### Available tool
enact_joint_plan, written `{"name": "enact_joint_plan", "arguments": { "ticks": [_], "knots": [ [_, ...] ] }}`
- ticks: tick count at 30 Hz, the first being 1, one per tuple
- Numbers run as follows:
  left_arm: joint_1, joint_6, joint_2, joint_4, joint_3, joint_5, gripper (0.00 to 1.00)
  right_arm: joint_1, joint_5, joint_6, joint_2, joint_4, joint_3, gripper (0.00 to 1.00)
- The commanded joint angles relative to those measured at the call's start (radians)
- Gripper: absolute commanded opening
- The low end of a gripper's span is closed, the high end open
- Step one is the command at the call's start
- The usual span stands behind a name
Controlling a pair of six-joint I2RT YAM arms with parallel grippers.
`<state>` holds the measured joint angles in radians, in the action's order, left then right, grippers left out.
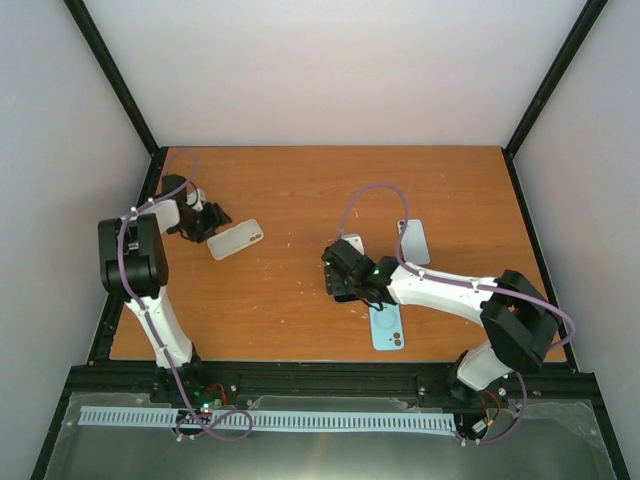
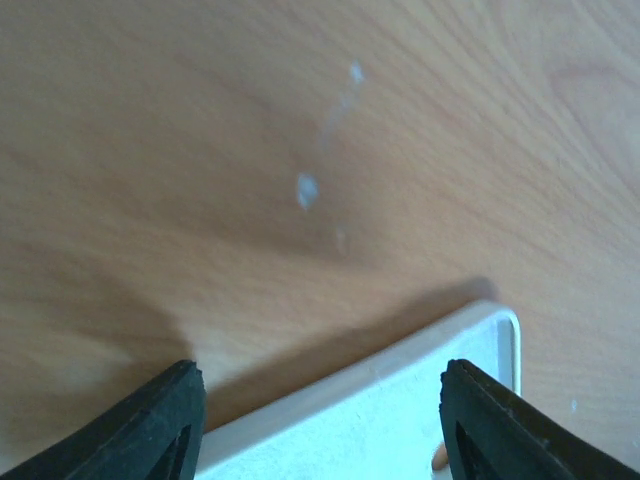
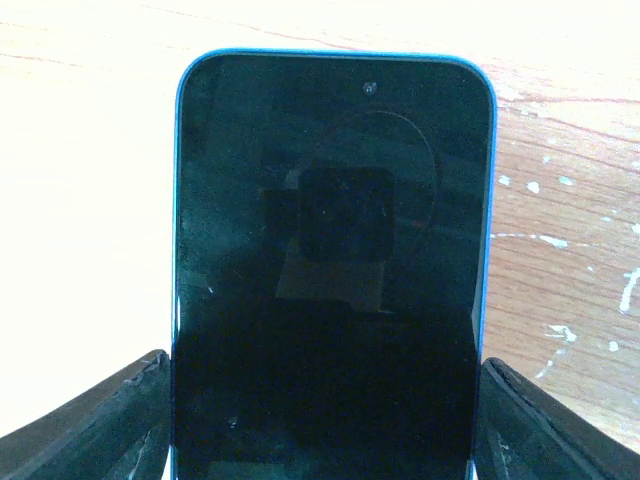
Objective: Put the phone into the phone case
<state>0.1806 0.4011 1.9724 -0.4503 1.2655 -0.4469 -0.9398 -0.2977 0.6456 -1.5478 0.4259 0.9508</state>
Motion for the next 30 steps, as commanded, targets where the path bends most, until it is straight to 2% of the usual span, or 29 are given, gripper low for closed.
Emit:
{"name": "enact_joint_plan", "arguments": {
  "ticks": [1,9,17,21,24,30],
  "knots": [
    [-0.079,-0.015,-0.064,-0.05,-0.082,-0.043,0.63,0.015,-0.035,-0.008,0.066,-0.029,-0.042,0.61],
    [-0.234,0.063,-0.203,0.02,-0.217,-0.037,0.56,0.029,-0.037,0.001,0.16,-0.04,-0.092,0.6],
    [-0.351,0.115,-0.204,0.076,-0.28,0.098,0.5,0.035,-0.04,0.018,0.249,-0.042,-0.148,0.6],
    [-0.372,0.123,-0.216,0.082,-0.291,0.169,0.4,0.035,-0.041,0.029,0.288,-0.045,-0.177,0.6],
    [-0.385,0.124,-0.224,0.086,-0.291,0.172,0.27,0.035,-0.043,0.035,0.303,-0.041,-0.182,0.6],
    [-0.434,0.123,-0.267,0.067,-0.313,0.15,0.13,0.035,-0.046,0.055,0.327,-0.02,-0.177,0.59]
  ]
}}
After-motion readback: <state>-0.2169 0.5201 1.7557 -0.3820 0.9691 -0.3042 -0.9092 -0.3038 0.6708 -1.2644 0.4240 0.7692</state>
